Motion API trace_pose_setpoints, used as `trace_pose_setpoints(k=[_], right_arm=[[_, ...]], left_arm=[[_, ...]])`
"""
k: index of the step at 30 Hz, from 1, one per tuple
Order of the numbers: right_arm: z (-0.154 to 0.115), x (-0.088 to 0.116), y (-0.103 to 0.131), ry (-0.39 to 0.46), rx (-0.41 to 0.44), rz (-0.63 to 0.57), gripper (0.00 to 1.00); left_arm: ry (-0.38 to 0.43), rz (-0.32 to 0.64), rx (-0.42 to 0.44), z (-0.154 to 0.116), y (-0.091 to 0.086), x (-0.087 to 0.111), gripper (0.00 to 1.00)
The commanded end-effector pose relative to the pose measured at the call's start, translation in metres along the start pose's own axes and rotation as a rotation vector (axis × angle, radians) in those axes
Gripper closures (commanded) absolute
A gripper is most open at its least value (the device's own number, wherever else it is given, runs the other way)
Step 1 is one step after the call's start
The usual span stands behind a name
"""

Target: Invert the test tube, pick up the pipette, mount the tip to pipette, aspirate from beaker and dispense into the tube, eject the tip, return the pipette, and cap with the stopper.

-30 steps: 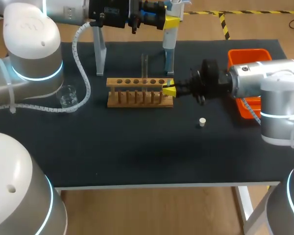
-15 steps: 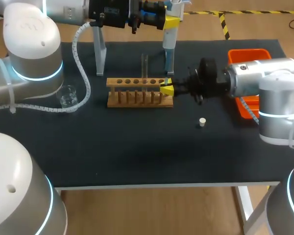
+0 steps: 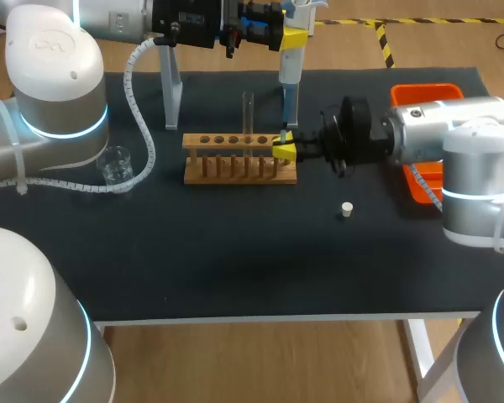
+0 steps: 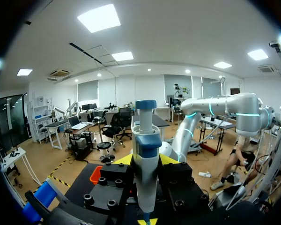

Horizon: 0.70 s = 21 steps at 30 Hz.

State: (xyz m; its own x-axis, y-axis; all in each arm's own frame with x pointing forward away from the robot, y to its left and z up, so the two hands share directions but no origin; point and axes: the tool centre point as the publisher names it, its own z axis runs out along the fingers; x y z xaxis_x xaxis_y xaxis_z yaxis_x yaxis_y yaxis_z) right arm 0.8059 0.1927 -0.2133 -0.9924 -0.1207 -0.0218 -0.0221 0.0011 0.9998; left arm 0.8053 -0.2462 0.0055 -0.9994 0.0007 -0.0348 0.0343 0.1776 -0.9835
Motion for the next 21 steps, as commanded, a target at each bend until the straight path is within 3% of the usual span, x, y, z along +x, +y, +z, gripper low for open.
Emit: trace_pose_setpoints(k=[1, 21], right_arm=[[-0.0002, -0.001, 0.0027, -0.005, 0.002, -0.001, 1.0], [-0.0003, -0.0051, 0.0087, -0.006, -0.001, -0.012, 1.0]], left_arm=[[0.001, 0.0, -0.002, -0.0012, -0.0007, 0.0005, 1.0], [0.001, 0.0, -0.002, -0.0012, -0.0007, 0.0005, 1.0]])
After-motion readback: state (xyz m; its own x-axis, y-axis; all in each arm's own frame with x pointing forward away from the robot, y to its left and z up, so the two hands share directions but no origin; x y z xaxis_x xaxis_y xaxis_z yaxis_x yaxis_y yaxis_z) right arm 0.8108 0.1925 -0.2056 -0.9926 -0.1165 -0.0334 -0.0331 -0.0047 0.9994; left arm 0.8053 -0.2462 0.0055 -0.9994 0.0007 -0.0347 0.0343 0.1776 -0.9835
